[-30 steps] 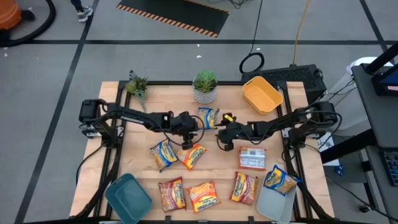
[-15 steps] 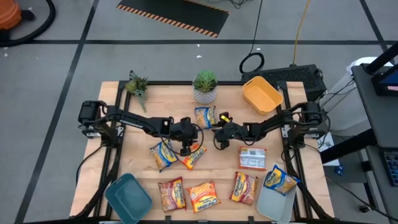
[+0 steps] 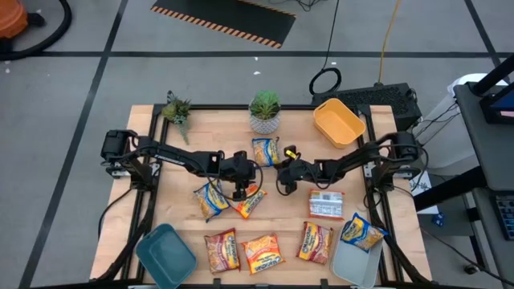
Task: Sort Maruchan noodles
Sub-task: Put the right blue noodle pack into the gray bin
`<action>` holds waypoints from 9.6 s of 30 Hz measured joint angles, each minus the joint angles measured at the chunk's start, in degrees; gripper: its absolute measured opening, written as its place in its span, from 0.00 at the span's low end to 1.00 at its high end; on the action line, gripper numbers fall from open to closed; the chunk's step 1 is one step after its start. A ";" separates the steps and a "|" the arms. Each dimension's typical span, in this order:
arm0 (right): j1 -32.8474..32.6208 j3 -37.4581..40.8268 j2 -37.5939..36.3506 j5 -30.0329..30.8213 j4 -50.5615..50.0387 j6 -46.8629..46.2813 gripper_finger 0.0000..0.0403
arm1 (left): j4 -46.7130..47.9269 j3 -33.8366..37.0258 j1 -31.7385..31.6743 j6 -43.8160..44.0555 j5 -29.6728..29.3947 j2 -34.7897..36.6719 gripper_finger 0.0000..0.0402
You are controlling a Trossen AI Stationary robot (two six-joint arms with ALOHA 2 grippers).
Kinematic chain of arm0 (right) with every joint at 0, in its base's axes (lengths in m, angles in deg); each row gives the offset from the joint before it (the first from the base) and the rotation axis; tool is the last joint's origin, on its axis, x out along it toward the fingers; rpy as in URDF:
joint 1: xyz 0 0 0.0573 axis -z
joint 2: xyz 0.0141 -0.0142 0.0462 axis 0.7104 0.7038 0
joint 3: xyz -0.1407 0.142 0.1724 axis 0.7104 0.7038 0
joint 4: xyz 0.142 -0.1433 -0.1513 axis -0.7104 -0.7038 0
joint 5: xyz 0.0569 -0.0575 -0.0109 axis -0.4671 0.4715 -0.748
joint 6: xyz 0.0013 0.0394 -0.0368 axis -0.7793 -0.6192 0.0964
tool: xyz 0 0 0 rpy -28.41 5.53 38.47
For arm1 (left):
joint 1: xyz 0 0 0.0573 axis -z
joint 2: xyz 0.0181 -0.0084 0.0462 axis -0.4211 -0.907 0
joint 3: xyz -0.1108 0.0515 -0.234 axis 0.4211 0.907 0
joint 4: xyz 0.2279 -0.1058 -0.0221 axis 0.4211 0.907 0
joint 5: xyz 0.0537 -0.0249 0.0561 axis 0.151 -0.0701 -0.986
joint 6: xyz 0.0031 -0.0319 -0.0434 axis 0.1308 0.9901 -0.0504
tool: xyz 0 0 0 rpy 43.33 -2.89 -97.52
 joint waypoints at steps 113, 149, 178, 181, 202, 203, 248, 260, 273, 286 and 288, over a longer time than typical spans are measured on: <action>-19.88 0.02 -31.99 17.63 -3.62 14.26 0.00 | -25.62 -0.70 9.89 6.28 -10.55 8.71 0.77; -19.48 0.00 -31.99 17.87 -5.03 13.24 0.00 | -32.59 -0.74 3.78 5.92 -3.03 -1.01 0.39; -24.22 -0.04 -49.01 24.11 -10.77 -7.60 0.28 | -40.23 -0.74 4.66 1.52 0.53 -0.94 0.24; -25.03 -0.04 -50.88 24.10 -11.27 -10.29 0.31 | -41.24 -0.74 4.63 1.74 0.48 -0.94 0.24; -25.50 -0.49 -57.48 17.94 -29.15 -30.85 0.36 | -43.52 -0.74 4.35 0.96 0.40 -0.94 0.20; -25.46 -1.16 -57.48 15.46 -31.33 -33.29 0.36 | -44.02 -0.74 4.35 1.24 0.41 -0.93 0.20; -17.18 -3.78 -41.71 2.08 -25.05 -33.86 0.50 | -54.57 -0.74 3.85 0.01 -0.09 -0.91 0.20; -16.76 -3.78 -45.65 2.10 -27.20 -33.79 0.32 | -53.30 -0.76 3.85 0.83 0.03 -0.83 0.20; -16.80 -3.78 -46.18 2.18 -28.47 -34.13 0.24 | -52.78 -0.76 3.85 1.69 0.05 -0.87 0.20; -16.82 -3.78 -46.18 2.19 -28.57 -34.15 0.20 | -52.12 -0.76 3.82 7.22 0.06 -0.90 0.22; -16.82 -3.78 -46.18 2.33 -28.60 -34.15 0.19 | -51.70 -0.76 3.82 8.03 0.21 -0.68 0.26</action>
